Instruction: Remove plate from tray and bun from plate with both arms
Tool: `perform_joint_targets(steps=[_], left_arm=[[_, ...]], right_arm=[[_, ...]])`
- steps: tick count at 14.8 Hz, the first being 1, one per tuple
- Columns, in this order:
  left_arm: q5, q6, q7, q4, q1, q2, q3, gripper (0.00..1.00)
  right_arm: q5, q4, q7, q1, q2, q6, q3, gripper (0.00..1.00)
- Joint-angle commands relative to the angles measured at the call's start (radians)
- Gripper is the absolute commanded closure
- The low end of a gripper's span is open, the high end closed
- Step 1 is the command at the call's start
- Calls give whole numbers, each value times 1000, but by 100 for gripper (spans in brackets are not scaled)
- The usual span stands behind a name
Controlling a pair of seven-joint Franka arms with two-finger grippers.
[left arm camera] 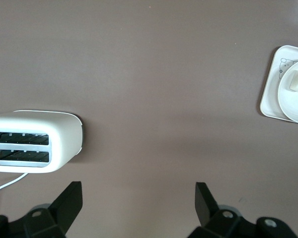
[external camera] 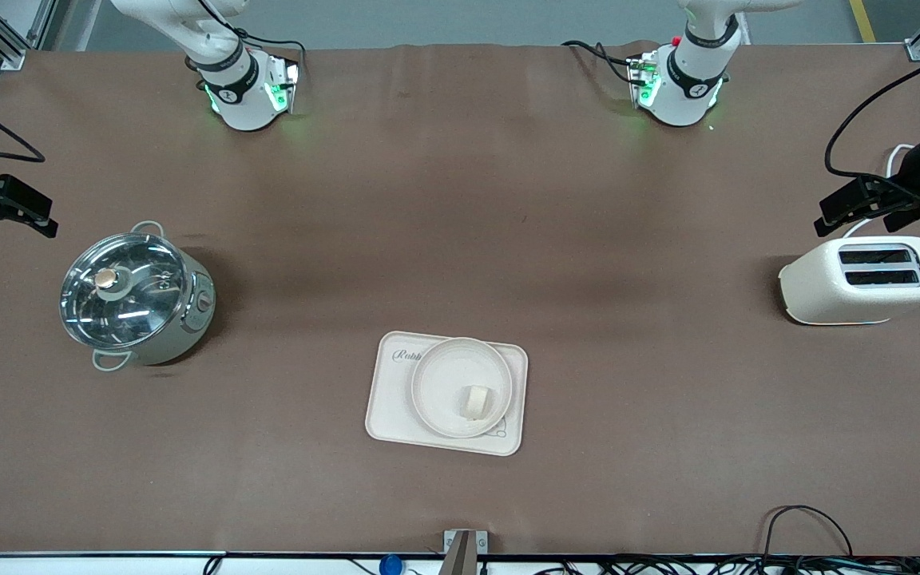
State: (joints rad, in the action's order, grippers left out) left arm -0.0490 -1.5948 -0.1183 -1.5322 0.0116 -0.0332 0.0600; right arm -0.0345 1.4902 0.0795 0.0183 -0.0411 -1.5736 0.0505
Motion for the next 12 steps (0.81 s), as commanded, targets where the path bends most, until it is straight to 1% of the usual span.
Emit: perform_joint_targets(steps=[1, 4, 6, 8, 9, 11, 12], left_arm=[[21, 18, 8, 27, 2, -11, 1, 0], [21, 18, 9, 27, 7, -11, 1, 0], [21, 18, 9, 27, 8, -11, 1, 0], [20, 18, 9, 27, 8, -13, 1, 0], [20, 18, 9, 27, 8, -11, 1, 0], [20, 18, 9, 27, 8, -11, 1, 0], [20, 18, 9, 27, 10, -11, 1, 0]], right_arm=[[-11, 31, -17, 5, 26, -14, -3, 0], [-4, 18, -9, 26, 15, -17, -6, 0], [66, 22, -3, 92, -40, -14, -5, 0], [76, 12, -23, 179, -127, -31, -3, 0], [112, 1, -62, 213, -178, -93, -3, 0], [209, 1, -243, 244, -279, -227, -4, 0], [258, -2, -317, 277, -345, -299, -4, 0]])
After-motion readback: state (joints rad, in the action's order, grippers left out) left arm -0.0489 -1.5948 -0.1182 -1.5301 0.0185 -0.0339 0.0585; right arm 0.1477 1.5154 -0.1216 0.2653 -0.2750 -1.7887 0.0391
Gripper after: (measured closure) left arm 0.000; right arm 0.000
